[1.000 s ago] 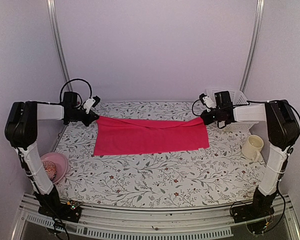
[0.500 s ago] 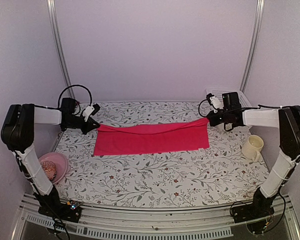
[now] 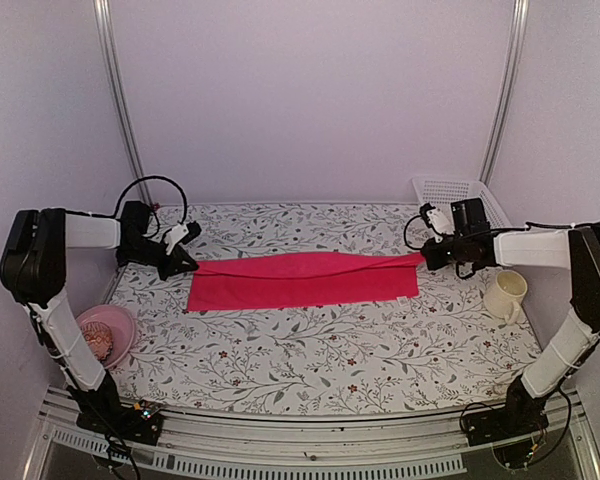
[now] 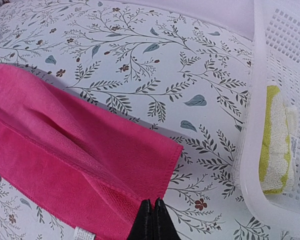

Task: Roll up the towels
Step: Flatten out the towel at the center of the board.

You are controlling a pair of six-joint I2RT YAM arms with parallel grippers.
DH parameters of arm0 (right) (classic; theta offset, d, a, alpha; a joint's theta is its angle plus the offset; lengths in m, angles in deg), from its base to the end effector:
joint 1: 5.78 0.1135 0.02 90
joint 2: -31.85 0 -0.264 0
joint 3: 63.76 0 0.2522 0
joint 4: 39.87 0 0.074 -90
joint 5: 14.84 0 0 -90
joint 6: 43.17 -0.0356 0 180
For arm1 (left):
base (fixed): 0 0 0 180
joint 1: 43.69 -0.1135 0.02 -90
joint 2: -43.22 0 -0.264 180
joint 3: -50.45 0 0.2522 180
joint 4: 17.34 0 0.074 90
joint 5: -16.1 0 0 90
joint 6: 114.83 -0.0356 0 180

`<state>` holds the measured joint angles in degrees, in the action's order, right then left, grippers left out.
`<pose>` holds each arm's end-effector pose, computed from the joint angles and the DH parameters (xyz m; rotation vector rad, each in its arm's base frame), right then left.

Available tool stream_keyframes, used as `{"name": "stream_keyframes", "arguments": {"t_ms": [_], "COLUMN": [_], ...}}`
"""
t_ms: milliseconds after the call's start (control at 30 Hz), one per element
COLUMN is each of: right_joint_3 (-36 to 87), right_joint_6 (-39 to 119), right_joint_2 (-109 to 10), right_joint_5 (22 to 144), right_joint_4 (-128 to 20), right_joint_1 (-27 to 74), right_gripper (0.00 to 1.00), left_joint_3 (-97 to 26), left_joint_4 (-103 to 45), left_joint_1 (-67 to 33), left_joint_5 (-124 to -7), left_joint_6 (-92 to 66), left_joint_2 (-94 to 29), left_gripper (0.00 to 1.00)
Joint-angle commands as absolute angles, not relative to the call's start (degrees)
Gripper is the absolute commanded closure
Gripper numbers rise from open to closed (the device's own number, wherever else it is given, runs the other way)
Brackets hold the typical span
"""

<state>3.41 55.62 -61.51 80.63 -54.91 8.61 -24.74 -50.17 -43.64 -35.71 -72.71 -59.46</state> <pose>0.3324 0.0888 0.1936 -0.5089 2.2344 0.1600 0.3522 -0.0223 0.1660 1.1597 2.0745 -0.4948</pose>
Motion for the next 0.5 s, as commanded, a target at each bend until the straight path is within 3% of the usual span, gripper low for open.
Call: {"name": "stream_keyframes", "arguments": {"t_ms": [0, 467], "right_joint_3": [1.6, -3.4], "right_joint_6": [53.9, 51.4], "right_joint_2": [-57.7, -55.2], "right_joint_5": [82.4, 84.0], "right_joint_4": [-55.4, -57.8], "right_joint_1": [8.3, 8.4], "right_gripper": [0.98, 0.98], "left_joint_3": [-23.6, -21.8], "left_joint_4": [-54.9, -59.4], "left_joint_1": [-44.2, -44.1], "left_joint_5": [-34.3, -35.1], "left_joint_6": [-77.2, -81.6], "left_joint_2": [-56.2, -54.6], "left_gripper": [1.0, 1.0]}}
